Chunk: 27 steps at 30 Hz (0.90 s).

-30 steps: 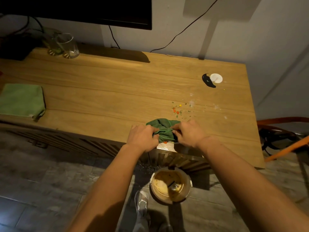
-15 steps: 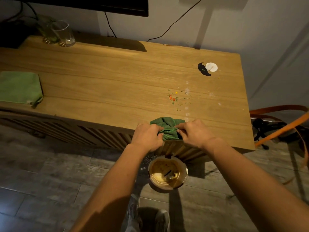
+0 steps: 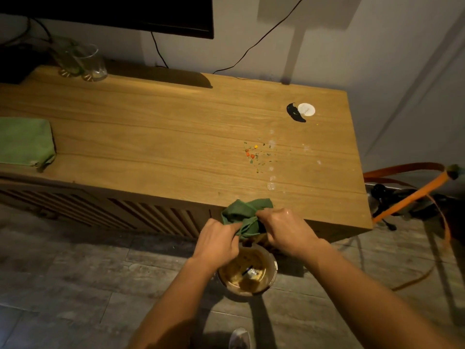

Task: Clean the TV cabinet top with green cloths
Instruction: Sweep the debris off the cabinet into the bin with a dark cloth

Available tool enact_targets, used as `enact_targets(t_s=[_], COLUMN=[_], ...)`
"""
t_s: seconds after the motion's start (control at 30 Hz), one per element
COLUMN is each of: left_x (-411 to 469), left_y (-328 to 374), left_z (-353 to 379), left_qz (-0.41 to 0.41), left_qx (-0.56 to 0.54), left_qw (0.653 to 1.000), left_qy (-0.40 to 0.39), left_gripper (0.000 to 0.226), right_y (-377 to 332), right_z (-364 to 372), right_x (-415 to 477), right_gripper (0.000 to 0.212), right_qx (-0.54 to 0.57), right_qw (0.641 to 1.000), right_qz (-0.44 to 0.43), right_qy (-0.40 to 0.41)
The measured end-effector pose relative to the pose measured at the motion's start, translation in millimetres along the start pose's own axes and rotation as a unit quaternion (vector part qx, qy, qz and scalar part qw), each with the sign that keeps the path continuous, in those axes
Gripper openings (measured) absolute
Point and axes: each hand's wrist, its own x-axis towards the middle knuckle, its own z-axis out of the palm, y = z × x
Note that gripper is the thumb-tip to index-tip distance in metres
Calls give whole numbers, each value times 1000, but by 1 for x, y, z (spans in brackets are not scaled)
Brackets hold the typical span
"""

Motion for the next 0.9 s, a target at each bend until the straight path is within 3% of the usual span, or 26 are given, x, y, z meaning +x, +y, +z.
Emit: enact_targets(t_s=[0.2, 0.43, 0.7, 0.9], left_x=[-2, -5, 1, 19], left_y=[-7, -12, -3, 9], left_z=[27, 44, 24, -29], left_qz=[-5, 0, -24, -43], left_qx=[-8, 4, -60, -114], left_qw=[1000, 996, 988, 976], left_qy=[-10, -91, -142, -182], left_gripper=[43, 42, 37, 26], right_y=[1, 13, 29, 29], right_z=[51, 80, 69, 20], right_x=[-20, -12, -11, -12], right_gripper=[44, 30, 22, 16], right_qx=[-28, 13, 84, 185], right_qw=[1000, 997, 991, 971], right_qz=[7, 69, 97, 130], right_qy=[2, -21, -47, -81])
